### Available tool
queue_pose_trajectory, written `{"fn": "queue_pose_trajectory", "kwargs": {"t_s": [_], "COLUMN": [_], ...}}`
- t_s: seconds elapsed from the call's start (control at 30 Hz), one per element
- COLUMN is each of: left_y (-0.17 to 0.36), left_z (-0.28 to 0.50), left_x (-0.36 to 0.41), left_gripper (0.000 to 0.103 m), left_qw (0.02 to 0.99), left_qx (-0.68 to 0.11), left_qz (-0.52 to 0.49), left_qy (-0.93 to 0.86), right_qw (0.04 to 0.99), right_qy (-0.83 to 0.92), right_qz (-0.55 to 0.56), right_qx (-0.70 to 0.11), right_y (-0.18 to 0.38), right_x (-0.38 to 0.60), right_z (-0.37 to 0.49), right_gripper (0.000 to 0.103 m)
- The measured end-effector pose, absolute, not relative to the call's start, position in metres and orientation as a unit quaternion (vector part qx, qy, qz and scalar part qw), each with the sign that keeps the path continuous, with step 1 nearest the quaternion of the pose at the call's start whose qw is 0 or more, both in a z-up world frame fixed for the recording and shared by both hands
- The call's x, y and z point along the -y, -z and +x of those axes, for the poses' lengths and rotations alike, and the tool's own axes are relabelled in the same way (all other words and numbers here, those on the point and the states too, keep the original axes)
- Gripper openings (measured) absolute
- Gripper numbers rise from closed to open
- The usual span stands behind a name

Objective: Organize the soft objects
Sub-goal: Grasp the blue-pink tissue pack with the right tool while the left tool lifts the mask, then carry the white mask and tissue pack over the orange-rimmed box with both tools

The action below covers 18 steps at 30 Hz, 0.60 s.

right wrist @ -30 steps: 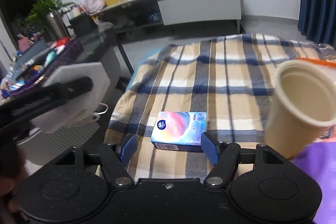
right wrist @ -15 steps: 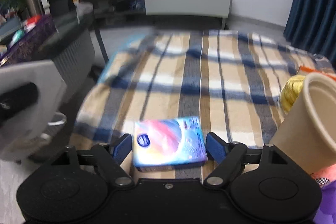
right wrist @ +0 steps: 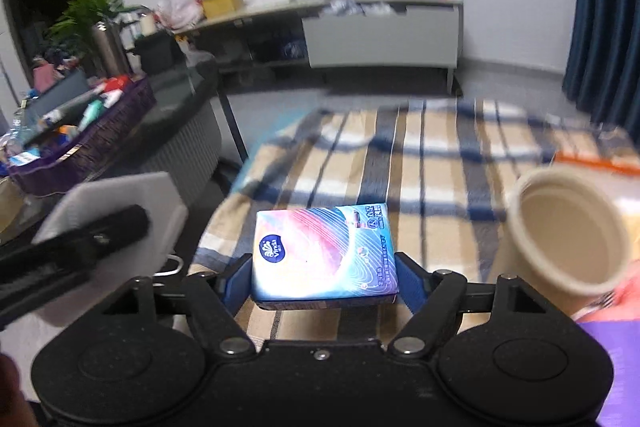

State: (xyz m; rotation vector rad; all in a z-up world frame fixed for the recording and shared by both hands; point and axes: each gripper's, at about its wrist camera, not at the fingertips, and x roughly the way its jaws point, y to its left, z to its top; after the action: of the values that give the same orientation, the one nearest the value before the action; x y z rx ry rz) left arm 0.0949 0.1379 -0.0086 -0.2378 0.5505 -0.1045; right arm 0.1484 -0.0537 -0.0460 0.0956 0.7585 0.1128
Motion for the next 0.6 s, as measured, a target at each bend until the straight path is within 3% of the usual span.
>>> {"fn": "queue_pose_trajectory", "kwargs": {"t_s": [0.6], "left_y": [-0.029], "left_z": [0.075], "left_x": [-0.083], "left_gripper": [0.048], "left_qw": [0.951], "left_qx": [-0.29], "left_qz": [-0.093], "left_qy": [0.053], "right_qw": [0.953], "right_qy": [-0.047], "right_qz": [0.016], "right_qx": [-0.298], "right_y": [-0.027], "right_x": [0.116], "right_z": [0.081], "right_gripper": [0.088]}}
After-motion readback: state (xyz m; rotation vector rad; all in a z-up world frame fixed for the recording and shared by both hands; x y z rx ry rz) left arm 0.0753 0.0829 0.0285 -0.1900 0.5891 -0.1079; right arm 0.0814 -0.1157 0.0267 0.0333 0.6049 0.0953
